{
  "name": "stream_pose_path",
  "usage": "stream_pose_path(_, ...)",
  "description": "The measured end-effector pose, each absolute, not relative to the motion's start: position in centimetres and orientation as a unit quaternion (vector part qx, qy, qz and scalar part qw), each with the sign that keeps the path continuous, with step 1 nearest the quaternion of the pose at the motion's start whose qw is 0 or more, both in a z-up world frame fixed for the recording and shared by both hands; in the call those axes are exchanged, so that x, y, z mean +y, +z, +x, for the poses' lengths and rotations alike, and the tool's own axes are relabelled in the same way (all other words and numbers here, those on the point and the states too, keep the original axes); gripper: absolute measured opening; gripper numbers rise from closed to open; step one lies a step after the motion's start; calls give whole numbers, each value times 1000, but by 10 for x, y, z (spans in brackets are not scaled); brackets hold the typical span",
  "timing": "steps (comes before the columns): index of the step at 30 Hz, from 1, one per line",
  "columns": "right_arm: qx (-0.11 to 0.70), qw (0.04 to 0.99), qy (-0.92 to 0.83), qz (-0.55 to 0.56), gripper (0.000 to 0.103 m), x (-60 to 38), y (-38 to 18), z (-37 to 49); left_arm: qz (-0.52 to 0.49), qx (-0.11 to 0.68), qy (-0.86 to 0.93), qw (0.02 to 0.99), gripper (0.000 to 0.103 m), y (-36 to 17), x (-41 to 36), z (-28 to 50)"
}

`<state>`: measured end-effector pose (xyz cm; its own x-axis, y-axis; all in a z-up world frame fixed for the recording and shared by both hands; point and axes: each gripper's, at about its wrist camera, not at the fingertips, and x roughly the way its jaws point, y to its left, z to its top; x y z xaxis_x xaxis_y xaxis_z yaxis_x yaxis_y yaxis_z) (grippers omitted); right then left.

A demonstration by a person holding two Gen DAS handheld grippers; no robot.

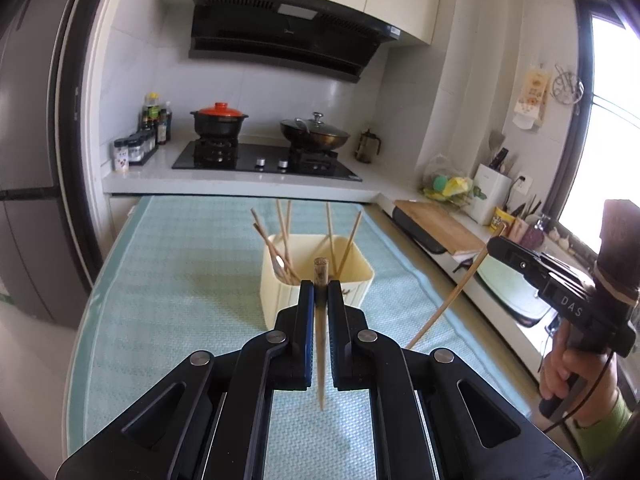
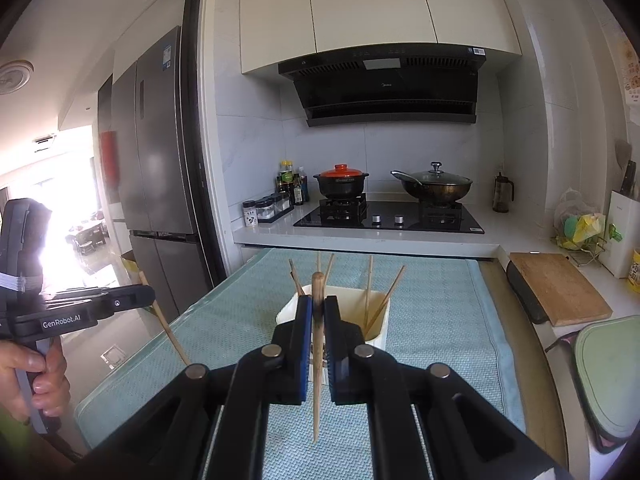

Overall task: Organize utensils
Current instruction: 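Lift both chopsticks and carry them above the cream box, then lower both chopsticks into the box and open both tools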

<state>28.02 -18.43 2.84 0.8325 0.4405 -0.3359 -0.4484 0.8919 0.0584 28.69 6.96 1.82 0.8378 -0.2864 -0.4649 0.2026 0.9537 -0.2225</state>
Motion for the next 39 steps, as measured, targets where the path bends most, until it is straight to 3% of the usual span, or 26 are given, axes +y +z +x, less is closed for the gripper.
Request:
stream_pose_path(16,108,971,211,-25,6,-164,99,361,-73,169,-128,975,4,104,58,386)
stream_pose_path(26,221,952,211,-30,6,-141,34,458,-70,280,-110,951,4,20,22,489)
stream_pose_path(32,296,927,228,23,7,-145,-17,502,-71,332,-104,935,5,-26,18,513)
stream_pose_path(34,324,914,241,38,10,-144,-31,516,-75,337,-97,934,14,-29,23,514)
stream_pose_path(35,335,909,246,43,16,-143,-36,522,-80,338,-95,933,35,-27,27,513)
stream_pose_path(36,340,907,245,44,33,-142,-38,524,-83,334,-90,934,58,-24,31,510)
stream_pose_path(37,336,909,241,44,46,-143,-38,524,-84,324,-82,939,65,-19,35,505)
stream_pose_path(39,312,920,234,36,48,-144,-29,516,-75,301,-71,948,78,-5,42,489)
